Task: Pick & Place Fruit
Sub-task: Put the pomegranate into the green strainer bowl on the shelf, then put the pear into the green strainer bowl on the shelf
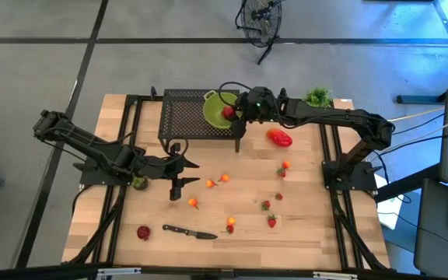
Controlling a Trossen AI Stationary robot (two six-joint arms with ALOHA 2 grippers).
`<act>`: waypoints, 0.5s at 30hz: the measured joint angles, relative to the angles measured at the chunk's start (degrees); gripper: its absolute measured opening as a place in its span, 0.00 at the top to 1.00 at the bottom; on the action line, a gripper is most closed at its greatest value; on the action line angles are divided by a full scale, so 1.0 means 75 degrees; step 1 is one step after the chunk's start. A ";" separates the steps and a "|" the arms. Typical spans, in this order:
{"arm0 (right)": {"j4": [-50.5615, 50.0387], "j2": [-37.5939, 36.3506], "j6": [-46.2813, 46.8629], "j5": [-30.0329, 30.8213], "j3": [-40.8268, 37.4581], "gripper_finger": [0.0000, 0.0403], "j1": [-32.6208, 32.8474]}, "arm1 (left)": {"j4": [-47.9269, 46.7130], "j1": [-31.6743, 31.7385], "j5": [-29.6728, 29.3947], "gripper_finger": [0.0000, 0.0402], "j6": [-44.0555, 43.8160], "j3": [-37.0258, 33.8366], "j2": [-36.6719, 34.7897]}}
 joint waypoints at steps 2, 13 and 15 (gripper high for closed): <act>0.0000 0.0000 0.0000 -0.0105 0.0000 0.46 0.0000 | 0.0000 0.0000 0.0000 0.53 0.0003 0.0000 -0.0003; 0.0000 -0.0003 0.0058 -0.0108 0.0000 0.40 0.0003 | 0.0000 0.0000 0.0000 0.53 0.0001 0.0000 -0.0003; 0.0000 -0.0003 0.0061 -0.0108 0.0000 0.37 0.0003 | 0.0000 0.0000 0.0000 0.53 0.0000 0.0000 -0.0002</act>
